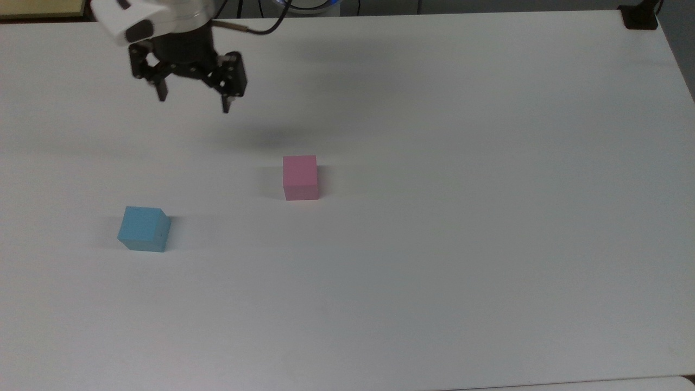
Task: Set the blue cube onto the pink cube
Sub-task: 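Move the open gripper over the light-blue cube, then lower the gripper around the blue cube and close on it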
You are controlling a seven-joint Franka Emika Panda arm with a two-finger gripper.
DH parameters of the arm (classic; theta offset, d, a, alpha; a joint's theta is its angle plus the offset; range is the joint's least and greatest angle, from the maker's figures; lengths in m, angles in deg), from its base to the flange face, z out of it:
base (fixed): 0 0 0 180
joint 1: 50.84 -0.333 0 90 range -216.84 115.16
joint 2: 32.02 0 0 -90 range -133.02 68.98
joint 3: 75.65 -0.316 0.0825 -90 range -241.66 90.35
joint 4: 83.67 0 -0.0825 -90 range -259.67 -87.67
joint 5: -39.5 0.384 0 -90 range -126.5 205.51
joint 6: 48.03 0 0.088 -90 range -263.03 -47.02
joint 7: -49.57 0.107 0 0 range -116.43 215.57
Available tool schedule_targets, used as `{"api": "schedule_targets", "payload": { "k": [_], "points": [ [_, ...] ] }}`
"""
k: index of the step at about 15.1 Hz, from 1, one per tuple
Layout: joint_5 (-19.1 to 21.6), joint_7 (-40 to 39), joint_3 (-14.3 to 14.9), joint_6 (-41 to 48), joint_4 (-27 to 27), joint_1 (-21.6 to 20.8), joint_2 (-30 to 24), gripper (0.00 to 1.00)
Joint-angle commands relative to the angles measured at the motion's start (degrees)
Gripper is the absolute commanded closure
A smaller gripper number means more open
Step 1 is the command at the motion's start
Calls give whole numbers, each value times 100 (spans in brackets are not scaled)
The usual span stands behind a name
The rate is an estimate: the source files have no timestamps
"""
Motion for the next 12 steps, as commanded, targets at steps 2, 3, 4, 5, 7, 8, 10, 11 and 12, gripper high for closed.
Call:
{"api": "schedule_targets", "payload": {
  "k": [2, 3, 4, 5, 7, 8, 10, 11, 12],
  "points": [
    [7, -147, 225, -699, 834, 435, 1284, 0],
    [16, -217, 331, -1050, 827, 462, 1461, 0],
    [24, -287, 410, -1358, 818, 488, 1628, 0],
    [33, -314, 446, -1614, 818, 567, 1787, 0],
    [60, -437, 446, -1844, 853, 734, 2016, 0],
    [68, -498, 446, -2089, 862, 743, 2200, 0],
    [173, -412, 437, -2441, 923, 691, 2482, 0],
    [383, -350, 437, -2521, 941, 682, 2535, 0],
    [620, -350, 437, -2556, 941, 629, 2535, 0]
  ]
}}
